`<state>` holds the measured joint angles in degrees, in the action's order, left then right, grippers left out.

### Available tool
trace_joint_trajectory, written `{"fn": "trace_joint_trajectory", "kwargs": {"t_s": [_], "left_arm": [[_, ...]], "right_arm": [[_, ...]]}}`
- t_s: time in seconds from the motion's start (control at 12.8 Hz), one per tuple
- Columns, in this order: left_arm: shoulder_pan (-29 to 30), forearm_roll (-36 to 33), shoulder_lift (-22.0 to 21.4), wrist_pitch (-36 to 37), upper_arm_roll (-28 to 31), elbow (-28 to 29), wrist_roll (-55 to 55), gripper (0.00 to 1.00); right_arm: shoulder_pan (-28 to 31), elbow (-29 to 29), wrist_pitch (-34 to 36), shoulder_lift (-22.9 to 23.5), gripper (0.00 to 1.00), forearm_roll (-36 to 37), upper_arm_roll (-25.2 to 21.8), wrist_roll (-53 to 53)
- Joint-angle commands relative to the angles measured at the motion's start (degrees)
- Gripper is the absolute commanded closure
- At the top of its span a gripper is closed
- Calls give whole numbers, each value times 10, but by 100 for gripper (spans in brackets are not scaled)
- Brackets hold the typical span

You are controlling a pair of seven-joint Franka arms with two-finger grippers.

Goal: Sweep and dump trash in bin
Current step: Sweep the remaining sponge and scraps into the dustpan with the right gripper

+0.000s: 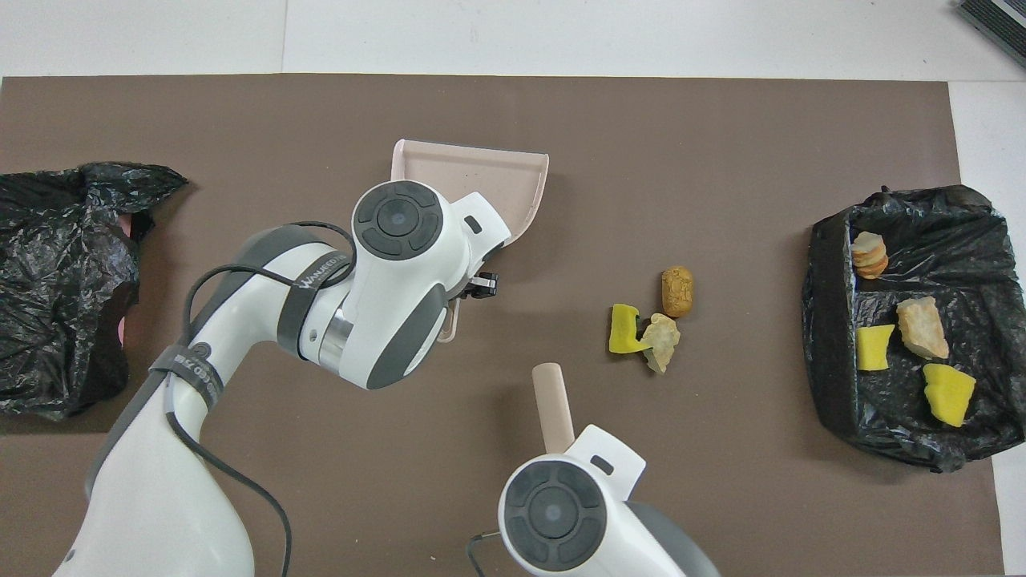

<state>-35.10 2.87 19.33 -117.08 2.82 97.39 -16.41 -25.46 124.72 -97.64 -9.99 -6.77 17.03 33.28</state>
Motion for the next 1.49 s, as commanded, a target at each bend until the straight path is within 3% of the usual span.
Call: {"fn": "trace_joint_trajectory", "kwargs": {"t_s": [0.0,0.16,0.31,0.55,0.71,1.02,1.18,1.41], "left_arm": [[8,-16,-31,76,11,-4,119,100],[27,-24,-47,137,13,-4,229,100],[32,-51,-55,179,13,-4,334,100],[23,-105,-63,199,11,1,461,100],[20,-106,-70,215,8,8,496,100],[-17,-106,-113,141,4,96,616,100],[-50,-107,-150,100,6,168,608,100],[-76,-112,-152,56,5,209,575,100]], "right_arm": [[99,19,31,-62,100,6,5,-78],[171,22,26,-69,100,10,5,-109],[246,36,-30,-45,100,63,6,-195],[283,107,-132,-19,100,139,6,-211],[283,144,-176,-15,100,140,9,-213],[232,182,-202,-1,100,127,9,-209],[215,183,-212,14,100,102,9,-209],[205,184,-241,34,100,67,10,-216]]}}
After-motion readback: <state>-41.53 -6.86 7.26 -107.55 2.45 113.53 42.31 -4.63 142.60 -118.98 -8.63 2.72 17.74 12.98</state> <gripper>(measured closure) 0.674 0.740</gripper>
